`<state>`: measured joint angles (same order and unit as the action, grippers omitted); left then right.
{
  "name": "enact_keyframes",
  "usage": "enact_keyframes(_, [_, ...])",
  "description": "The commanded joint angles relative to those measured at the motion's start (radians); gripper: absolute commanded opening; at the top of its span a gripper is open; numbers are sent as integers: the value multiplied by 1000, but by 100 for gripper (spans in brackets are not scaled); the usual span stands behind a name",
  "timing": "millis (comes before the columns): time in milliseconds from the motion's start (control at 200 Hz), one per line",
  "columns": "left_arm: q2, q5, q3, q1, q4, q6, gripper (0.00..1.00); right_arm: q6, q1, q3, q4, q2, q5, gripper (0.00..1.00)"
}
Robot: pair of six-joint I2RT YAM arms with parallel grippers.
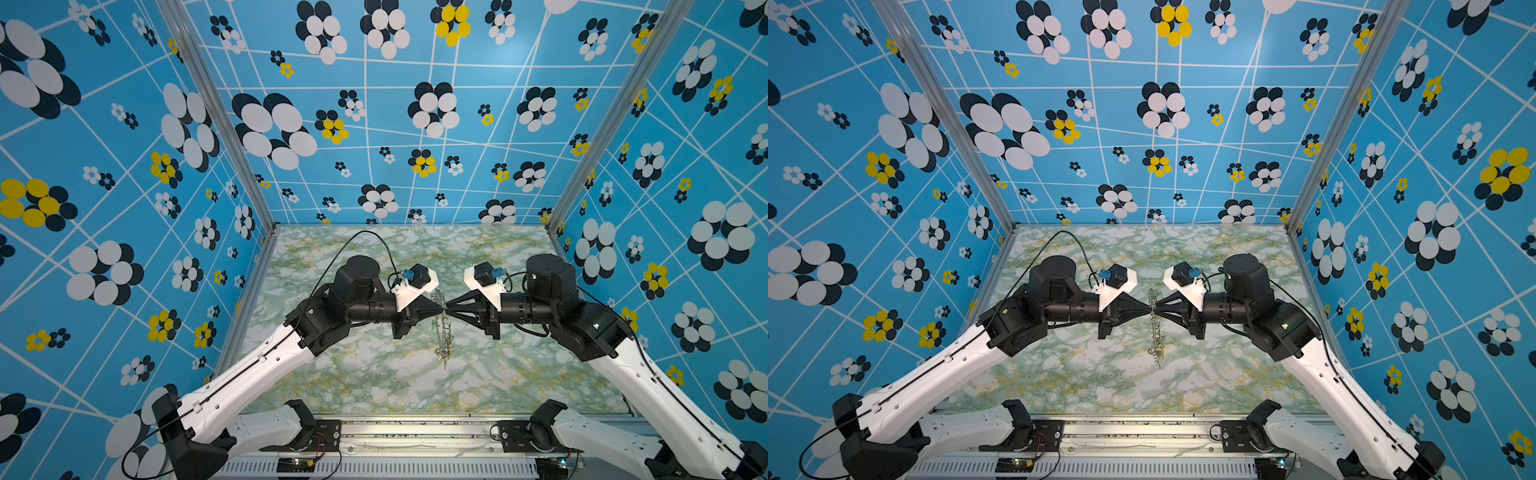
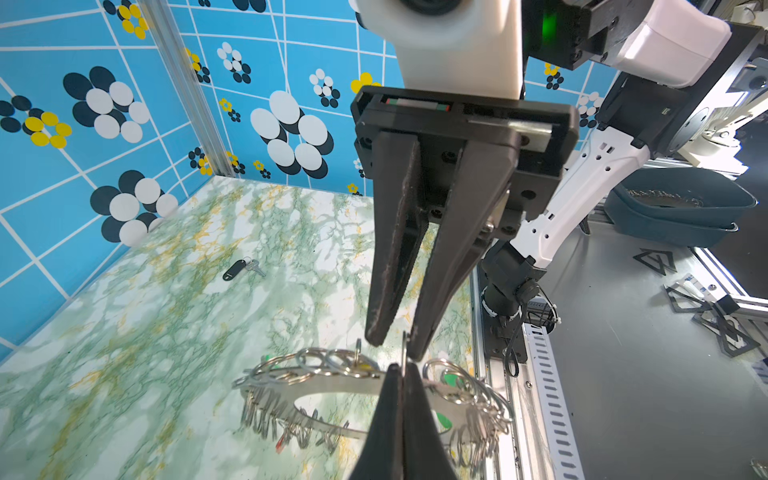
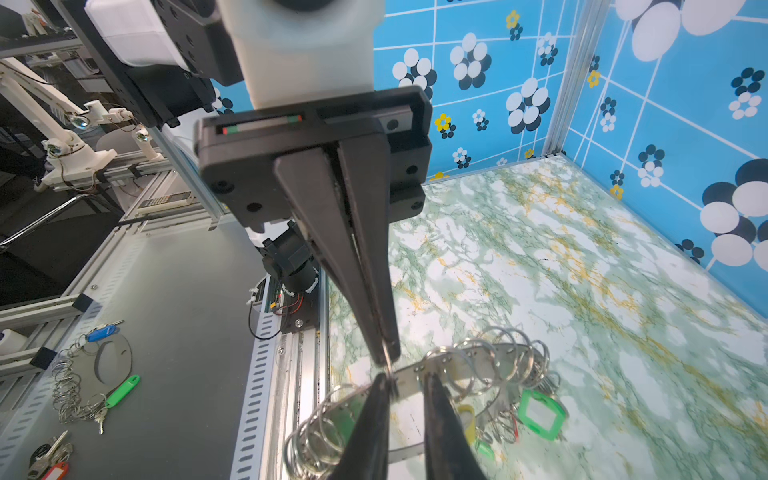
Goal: Put the keys on the keyring
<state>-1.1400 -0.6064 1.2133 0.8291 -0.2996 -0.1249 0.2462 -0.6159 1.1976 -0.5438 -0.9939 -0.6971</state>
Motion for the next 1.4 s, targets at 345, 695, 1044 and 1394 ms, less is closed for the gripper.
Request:
enact_keyframes(345, [-7,-43,55,10,-2,-13,0,-9,-18,34,-30,-15,-30,5])
enact_keyframes(695, [-6,-3,57,12,-19,-1,0,-43,-19,20,0,5,-2,0])
enact_keyframes(1044, [67,91,-40,-4,132,152,27,-175,10,-59,181,52,-40,0])
enact_keyframes(1394, [61,46,-75,-9,219,222,28,-289,57,-107,323,79,-105,0])
